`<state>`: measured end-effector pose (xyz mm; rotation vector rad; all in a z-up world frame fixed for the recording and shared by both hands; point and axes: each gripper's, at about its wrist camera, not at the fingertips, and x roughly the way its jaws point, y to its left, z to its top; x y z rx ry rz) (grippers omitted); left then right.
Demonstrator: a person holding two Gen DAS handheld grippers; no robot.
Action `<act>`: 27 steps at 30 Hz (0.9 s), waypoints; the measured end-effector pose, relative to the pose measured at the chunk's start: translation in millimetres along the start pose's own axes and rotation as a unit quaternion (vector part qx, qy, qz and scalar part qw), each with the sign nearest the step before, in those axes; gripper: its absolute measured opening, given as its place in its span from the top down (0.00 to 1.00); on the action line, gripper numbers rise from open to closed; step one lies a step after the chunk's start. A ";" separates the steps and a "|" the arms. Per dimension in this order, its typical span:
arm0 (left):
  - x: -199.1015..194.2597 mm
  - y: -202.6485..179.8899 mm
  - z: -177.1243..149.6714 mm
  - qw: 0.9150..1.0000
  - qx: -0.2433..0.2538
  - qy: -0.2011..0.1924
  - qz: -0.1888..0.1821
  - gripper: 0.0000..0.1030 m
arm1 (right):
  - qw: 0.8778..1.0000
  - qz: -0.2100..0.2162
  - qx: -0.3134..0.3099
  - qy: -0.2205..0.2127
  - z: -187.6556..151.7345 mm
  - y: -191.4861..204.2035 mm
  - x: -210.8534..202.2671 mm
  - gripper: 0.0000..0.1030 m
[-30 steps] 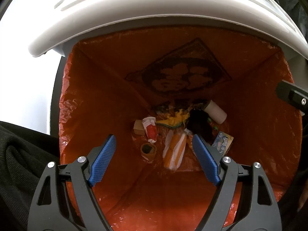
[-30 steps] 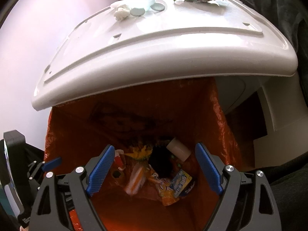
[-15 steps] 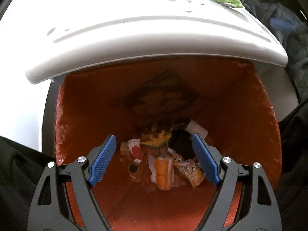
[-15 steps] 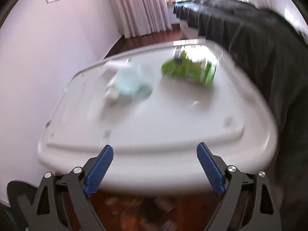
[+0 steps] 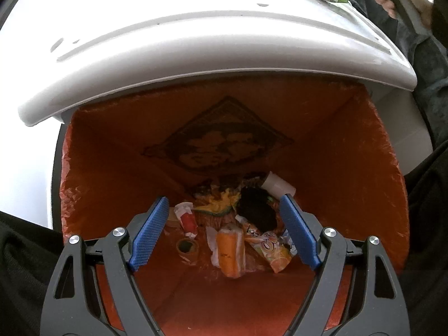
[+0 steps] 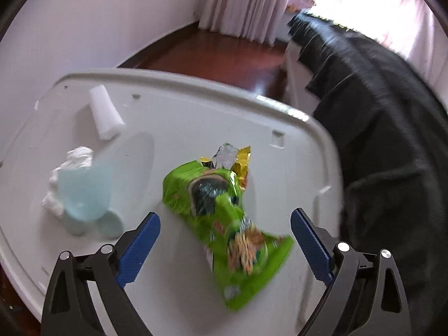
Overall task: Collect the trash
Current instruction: 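Grasp the green snack bag with the right tool, then grasp the light blue plastic cup with the left tool while the right tool holds the bag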
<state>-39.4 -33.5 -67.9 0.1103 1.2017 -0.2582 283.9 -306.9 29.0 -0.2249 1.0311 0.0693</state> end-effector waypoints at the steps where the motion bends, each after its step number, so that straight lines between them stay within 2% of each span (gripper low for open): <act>1: 0.8 0.0 0.2 1.000 0.000 0.001 0.001 0.23 | 1.000 0.006 0.003 0.009 3.5 -2.2 8.4 0.10; 6: 4.9 -0.1 1.0 1.000 -0.002 0.008 0.001 0.23 | 0.998 0.020 0.015 0.057 0.4 0.1 44.2 0.11; 8: 5.2 -0.2 1.4 1.000 -0.002 0.008 0.001 0.23 | 0.998 0.038 0.035 0.040 -4.9 -2.0 42.6 0.13; 9: 5.1 -0.5 1.7 1.000 -0.002 0.007 0.001 0.23 | 0.998 0.032 0.039 0.031 -7.6 -0.7 39.8 0.18; 10: 4.8 -0.8 2.0 1.000 -0.001 0.006 0.001 0.23 | 0.998 0.029 0.042 0.026 -9.7 1.1 36.7 0.35; 11: 4.7 -1.3 2.2 1.000 -0.001 0.005 0.001 0.23 | 0.998 0.041 0.049 0.020 -11.7 3.4 30.9 0.57; 12: 4.6 -1.7 1.6 1.000 0.000 0.004 0.001 0.23 | 0.993 0.074 0.084 0.025 -15.1 3.2 26.6 0.69; 14: 2.8 -2.0 1.0 1.000 0.000 -0.002 0.002 0.23 | 0.994 0.047 0.100 0.020 -23.5 11.7 18.1 0.71; 17: -2.2 -2.0 -0.7 1.000 0.000 -0.012 -0.001 0.23 | 0.990 0.045 0.131 0.013 -44.7 23.0 0.3 0.73; 18: -5.3 -1.3 -1.2 1.000 0.000 -0.015 -0.005 0.23 | 0.984 0.064 0.163 0.014 -53.7 21.7 -7.5 0.74; 20: -10.4 0.3 -0.3 1.000 0.002 -0.018 -0.016 0.23 | 0.961 0.116 0.250 0.007 -77.4 15.0 -30.1 0.74; 21: -15.6 0.9 2.9 1.000 0.005 -0.021 -0.023 0.23 | 0.946 0.147 0.290 0.000 -89.5 13.4 -46.1 0.74; 23: -26.3 1.3 13.3 0.999 0.012 -0.031 -0.039 0.23 | 0.925 0.197 0.323 -0.041 -106.8 13.2 -78.0 0.73; 25: -41.6 -0.8 36.0 0.996 0.032 -0.049 -0.063 0.23 | 0.921 0.189 0.328 -0.088 -122.0 14.0 -108.9 0.73; 27: -54.6 -6.7 67.6 0.991 0.076 -0.066 -0.085 0.23 | 0.921 0.167 0.332 -0.118 -136.5 11.0 -124.9 0.73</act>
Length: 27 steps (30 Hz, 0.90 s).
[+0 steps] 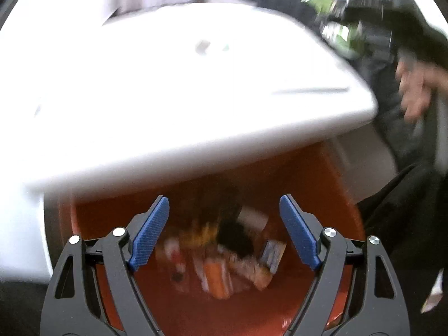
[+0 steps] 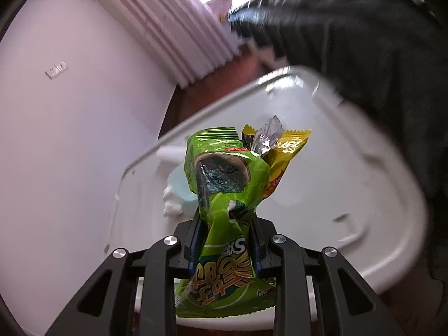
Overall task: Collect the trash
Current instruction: 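Grasp the light blue plastic cup with the left tool while the right tool holds the bag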
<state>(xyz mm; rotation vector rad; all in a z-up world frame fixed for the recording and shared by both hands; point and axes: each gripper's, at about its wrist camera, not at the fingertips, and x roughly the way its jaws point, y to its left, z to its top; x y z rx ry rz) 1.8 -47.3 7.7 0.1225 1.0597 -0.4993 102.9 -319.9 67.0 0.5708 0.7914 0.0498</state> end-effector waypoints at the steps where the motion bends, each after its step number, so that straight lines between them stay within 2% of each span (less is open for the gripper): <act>1: -2.2 -1.0 16.0 1.000 0.022 -0.006 -0.007 0.23 | 1.000 -0.001 0.006 -0.002 -0.5 -3.7 -2.9 0.73; 4: -6.6 -3.1 71.4 0.993 0.109 -0.040 -0.024 0.20 | 0.999 0.006 0.034 0.002 6.9 -17.0 -5.8 0.73; 7: 6.4 -2.7 129.2 0.981 0.187 -0.055 -0.009 0.18 | 0.999 0.000 0.042 -0.006 13.2 -21.5 -7.9 0.72; 11: 41.5 4.4 194.9 0.973 0.229 -0.029 -0.013 0.18 | 0.999 0.010 0.043 -0.011 11.0 -20.1 -11.1 0.72; 14: 66.9 10.0 222.5 0.969 0.244 -0.014 -0.023 0.18 | 0.999 0.010 0.044 -0.008 7.6 -20.3 -8.9 0.72; 18: 104.3 12.3 244.6 0.965 0.261 0.012 -0.024 0.18 | 0.998 0.014 0.056 0.002 15.5 -29.3 -3.9 0.71; 22: 124.2 9.9 244.6 0.959 0.279 0.034 -0.039 0.19 | 0.998 0.013 0.057 0.009 26.1 -33.5 9.8 0.71; 23: 125.3 8.3 243.6 0.958 0.280 0.036 -0.045 0.23 | 0.998 0.011 0.054 0.012 26.5 -31.7 12.3 0.71; 24: 128.6 7.6 240.1 0.956 0.283 0.043 -0.057 0.40 | 0.999 0.009 0.048 0.015 26.5 -29.3 14.4 0.71; 25: 130.6 6.5 237.7 0.955 0.287 0.048 -0.053 0.53 | 0.999 0.007 0.045 0.016 26.2 -27.6 15.6 0.71; 27: 129.9 6.1 233.8 0.955 0.288 0.045 -0.047 0.55 | 0.999 0.006 0.037 0.018 24.8 -23.4 18.0 0.71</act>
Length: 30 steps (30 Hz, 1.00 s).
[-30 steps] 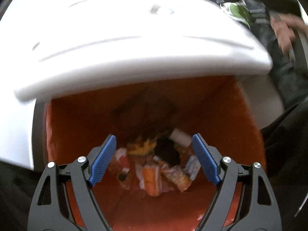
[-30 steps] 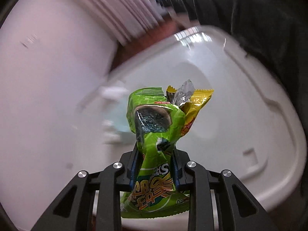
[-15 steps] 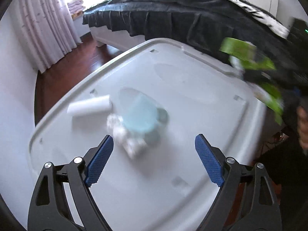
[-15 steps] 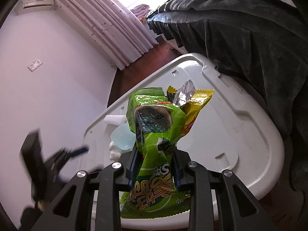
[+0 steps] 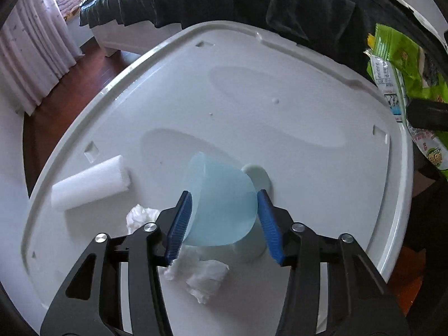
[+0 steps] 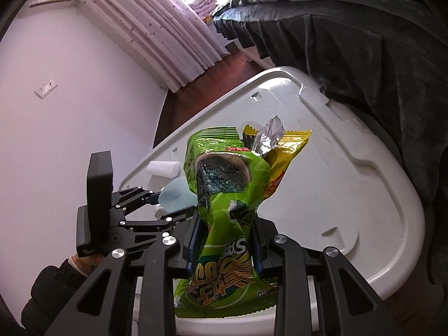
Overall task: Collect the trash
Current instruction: 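Grasp the light blue plastic cup with the left tool while the right tool holds the bag, then carry both items over the bin and open both tools to drop them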
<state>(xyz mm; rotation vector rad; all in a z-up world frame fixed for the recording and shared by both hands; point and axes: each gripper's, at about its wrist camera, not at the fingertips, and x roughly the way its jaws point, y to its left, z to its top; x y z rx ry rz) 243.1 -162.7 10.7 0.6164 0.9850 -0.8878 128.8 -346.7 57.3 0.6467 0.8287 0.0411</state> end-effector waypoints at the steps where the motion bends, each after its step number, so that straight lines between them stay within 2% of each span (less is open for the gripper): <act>1: -1.6 -0.8 -1.1 1.000 -0.005 -0.001 0.005 0.57 | 1.000 -0.002 -0.003 0.000 -0.7 1.6 0.7 0.71; 5: -12.8 -8.6 -9.7 0.999 -0.026 -0.013 0.030 0.66 | 0.999 -0.026 -0.022 -0.008 -2.5 9.1 0.6 0.71; 7: -21.9 -13.3 -15.1 0.998 -0.050 -0.026 0.030 0.84 | 0.999 -0.033 -0.026 -0.015 -2.5 10.1 -1.3 0.71; 8: -25.6 -14.5 -17.0 0.997 -0.068 -0.030 0.023 0.86 | 0.999 -0.033 -0.026 -0.017 -2.3 10.2 -2.1 0.71; 14: -35.3 -32.8 -33.9 0.990 -0.127 -0.059 0.036 0.92 | 0.999 -0.034 -0.014 -0.022 -3.8 6.9 -6.4 0.71; 17: -38.0 -40.0 -43.5 0.984 -0.154 -0.069 0.059 0.93 | 0.999 -0.035 -0.012 -0.029 -3.8 6.6 -9.6 0.71; 22: -42.7 -49.4 -61.5 0.966 -0.219 -0.090 0.106 0.93 | 0.999 -0.035 -0.008 -0.038 -7.8 6.3 -16.1 0.71; 24: -44.9 -56.9 -66.0 0.957 -0.239 -0.095 0.135 0.93 | 0.998 -0.040 -0.005 -0.046 -9.7 5.9 -19.4 0.71; 28: -52.9 -64.5 -75.7 0.943 -0.281 -0.097 0.152 0.93 | 0.997 -0.055 -0.017 -0.057 -13.0 9.3 -23.4 0.71; 30: -59.7 -70.0 -80.9 0.939 -0.288 -0.098 0.162 0.93 | 0.995 -0.067 -0.032 -0.065 -14.9 13.0 -23.9 0.71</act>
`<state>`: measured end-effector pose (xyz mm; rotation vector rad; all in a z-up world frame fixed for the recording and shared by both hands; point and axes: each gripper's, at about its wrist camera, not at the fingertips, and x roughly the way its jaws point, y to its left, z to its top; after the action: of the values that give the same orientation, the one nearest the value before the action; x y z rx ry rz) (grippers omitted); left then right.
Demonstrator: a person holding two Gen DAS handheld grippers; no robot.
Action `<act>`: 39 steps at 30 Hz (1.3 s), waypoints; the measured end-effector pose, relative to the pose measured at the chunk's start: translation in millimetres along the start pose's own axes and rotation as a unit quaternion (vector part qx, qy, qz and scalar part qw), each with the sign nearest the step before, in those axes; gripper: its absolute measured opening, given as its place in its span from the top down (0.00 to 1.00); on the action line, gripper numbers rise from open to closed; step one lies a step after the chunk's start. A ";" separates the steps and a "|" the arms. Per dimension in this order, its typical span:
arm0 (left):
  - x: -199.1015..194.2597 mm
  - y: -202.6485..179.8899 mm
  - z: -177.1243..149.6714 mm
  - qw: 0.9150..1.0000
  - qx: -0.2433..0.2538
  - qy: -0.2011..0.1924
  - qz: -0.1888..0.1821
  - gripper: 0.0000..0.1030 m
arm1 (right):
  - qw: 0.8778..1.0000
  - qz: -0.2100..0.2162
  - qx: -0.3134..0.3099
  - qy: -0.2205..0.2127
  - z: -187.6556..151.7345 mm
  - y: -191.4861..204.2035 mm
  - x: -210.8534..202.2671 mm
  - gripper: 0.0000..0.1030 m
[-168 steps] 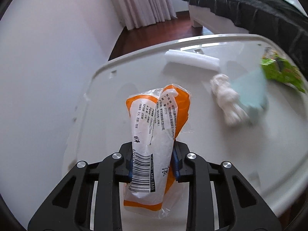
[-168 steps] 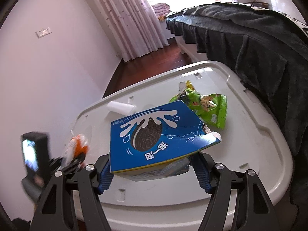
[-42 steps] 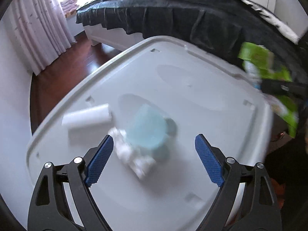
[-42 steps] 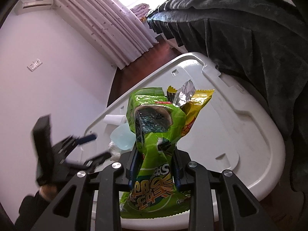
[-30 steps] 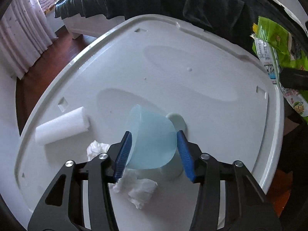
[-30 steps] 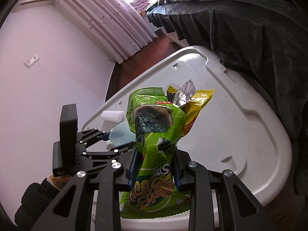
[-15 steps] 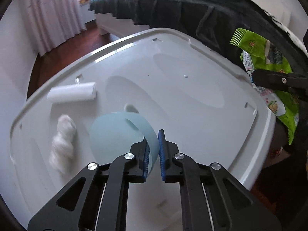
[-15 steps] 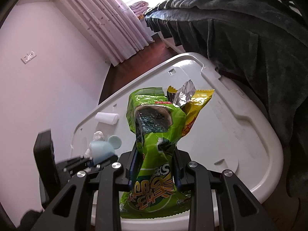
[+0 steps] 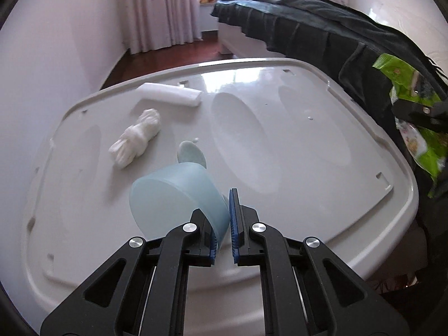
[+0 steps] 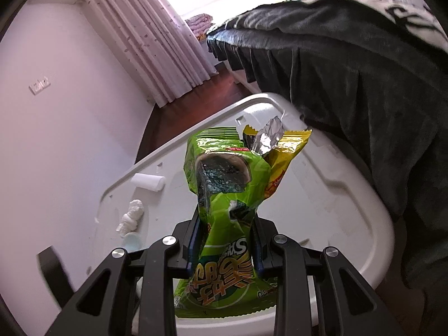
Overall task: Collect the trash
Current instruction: 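Carry both items over the bin and open both tools to drop them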
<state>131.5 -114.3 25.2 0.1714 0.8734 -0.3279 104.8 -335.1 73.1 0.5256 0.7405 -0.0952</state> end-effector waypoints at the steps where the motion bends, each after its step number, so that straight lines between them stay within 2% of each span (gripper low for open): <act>1: -5.6 0.7 -3.0 1.000 -0.002 -0.001 0.005 0.93 | 1.000 -0.002 -0.004 -0.003 -0.5 1.6 -0.1 0.71; 5: -26.8 5.8 -12.4 1.000 -0.002 -0.006 0.030 0.93 | 1.000 -0.006 -0.017 -0.004 -3.0 5.4 3.4 0.71; 8: -50.3 16.7 -20.5 0.999 -0.020 -0.008 0.043 0.93 | 0.999 -0.003 -0.035 0.003 -10.6 9.9 6.5 0.71; 11: -72.4 29.5 -35.2 0.998 -0.045 -0.007 0.053 0.93 | 0.998 -0.004 -0.063 0.009 -21.8 20.1 6.2 0.71; 14: -92.9 38.3 -63.3 0.995 -0.060 -0.004 0.074 0.93 | 0.995 -0.009 -0.096 0.009 -35.7 31.1 3.8 0.71; 19: -115.5 43.8 -106.7 0.994 -0.065 0.005 0.091 0.93 | 0.989 0.008 -0.144 0.008 -75.9 50.4 -11.4 0.71; 21: -122.4 45.1 -122.9 0.993 -0.064 0.004 0.097 0.93 | 0.985 0.019 -0.170 0.012 -103.3 58.0 -23.0 0.71; 25: -129.0 47.1 -147.7 0.994 -0.067 0.007 0.091 0.93 | 0.976 0.030 -0.215 0.013 -145.7 69.8 -43.4 0.71; 29: -125.2 43.4 -168.0 0.994 -0.060 0.028 0.083 0.93 | 0.972 0.035 -0.232 0.034 -183.7 72.2 -57.6 0.71; 33: -116.9 34.9 -194.0 0.995 -0.032 0.068 0.073 0.93 | 0.971 0.026 -0.217 0.091 -216.0 65.9 -55.5 0.71; 35: -110.3 35.7 -202.8 0.993 -0.032 0.090 0.068 0.93 | 0.968 0.020 -0.219 0.121 -228.6 63.9 -50.3 0.71; 39: -94.7 43.9 -210.3 0.989 -0.042 0.125 0.070 0.93 | 0.960 0.002 -0.243 0.142 -241.0 68.2 -40.7 0.71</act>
<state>-61.4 5.6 -33.8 0.1975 1.1157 -0.1385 -56.4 -162.3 -19.4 0.0675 1.0050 0.1684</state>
